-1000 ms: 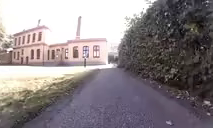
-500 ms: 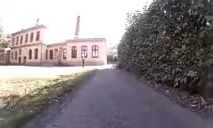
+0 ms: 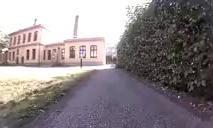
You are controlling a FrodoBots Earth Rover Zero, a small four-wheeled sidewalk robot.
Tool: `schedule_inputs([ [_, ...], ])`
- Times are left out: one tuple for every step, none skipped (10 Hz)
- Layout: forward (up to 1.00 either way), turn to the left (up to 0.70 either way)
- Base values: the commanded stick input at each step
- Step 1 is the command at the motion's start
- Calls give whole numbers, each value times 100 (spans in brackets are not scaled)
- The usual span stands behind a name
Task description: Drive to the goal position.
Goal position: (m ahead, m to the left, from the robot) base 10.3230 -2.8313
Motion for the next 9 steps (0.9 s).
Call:
schedule_inputs([
  [70,0],
  [70,0],
  [70,0],
  [70,0],
  [70,0],
  [70,0],
  [70,0],
  [70,0],
  [70,0],
])
